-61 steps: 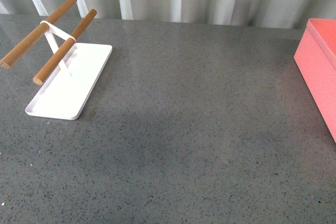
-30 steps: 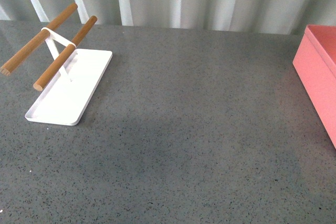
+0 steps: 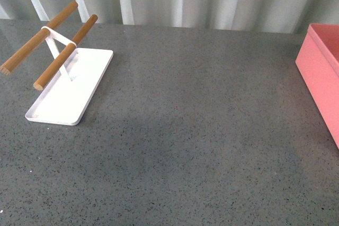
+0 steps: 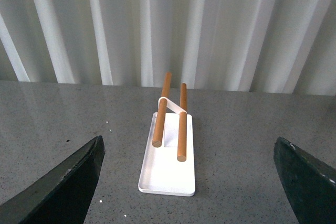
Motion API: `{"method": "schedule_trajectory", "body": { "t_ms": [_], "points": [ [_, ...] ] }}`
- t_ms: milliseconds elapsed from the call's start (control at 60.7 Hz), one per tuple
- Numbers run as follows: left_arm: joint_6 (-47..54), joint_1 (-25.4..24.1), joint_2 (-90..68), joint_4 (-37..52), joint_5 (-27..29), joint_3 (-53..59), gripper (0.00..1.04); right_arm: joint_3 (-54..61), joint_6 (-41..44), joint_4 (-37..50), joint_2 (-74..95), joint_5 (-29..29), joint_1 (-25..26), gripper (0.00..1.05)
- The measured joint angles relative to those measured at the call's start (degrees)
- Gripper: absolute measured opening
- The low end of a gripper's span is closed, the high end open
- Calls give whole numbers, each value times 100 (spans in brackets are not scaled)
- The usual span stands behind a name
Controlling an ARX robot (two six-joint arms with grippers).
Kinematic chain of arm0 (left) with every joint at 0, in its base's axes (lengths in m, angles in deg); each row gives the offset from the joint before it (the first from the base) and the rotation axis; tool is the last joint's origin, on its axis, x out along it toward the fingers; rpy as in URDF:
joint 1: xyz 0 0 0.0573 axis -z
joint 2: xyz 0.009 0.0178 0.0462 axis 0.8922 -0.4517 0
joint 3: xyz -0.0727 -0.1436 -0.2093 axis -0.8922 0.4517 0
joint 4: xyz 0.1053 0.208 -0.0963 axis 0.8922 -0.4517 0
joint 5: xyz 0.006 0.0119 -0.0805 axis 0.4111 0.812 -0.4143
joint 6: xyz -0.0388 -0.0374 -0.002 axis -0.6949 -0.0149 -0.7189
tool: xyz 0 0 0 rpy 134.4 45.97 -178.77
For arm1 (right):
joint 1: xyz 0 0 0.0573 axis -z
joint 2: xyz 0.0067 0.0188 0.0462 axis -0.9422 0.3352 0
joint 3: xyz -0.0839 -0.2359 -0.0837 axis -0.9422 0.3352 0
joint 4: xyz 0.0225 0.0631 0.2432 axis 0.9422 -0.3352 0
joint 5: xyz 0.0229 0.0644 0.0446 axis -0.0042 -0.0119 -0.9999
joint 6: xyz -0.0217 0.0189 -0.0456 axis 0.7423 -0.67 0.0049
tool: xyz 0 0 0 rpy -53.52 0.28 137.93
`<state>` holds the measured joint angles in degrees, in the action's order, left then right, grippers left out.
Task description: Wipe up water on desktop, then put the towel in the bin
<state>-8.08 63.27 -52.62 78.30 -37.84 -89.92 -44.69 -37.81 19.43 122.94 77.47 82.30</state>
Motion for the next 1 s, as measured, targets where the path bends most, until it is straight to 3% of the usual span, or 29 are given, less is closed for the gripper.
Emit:
{"method": "schedule_trajectory", "body": {
  "t_ms": [132,692,1004],
  "points": [
    [0,0,0,0,2,0,98,57,46,2,0,-221,11,6],
    [0,0,0,0,0,0,98,57,48,2,0,-254,20,97],
    [0,0,0,0,0,0,98,57,46,2,0,-254,20,98]
  ]
}}
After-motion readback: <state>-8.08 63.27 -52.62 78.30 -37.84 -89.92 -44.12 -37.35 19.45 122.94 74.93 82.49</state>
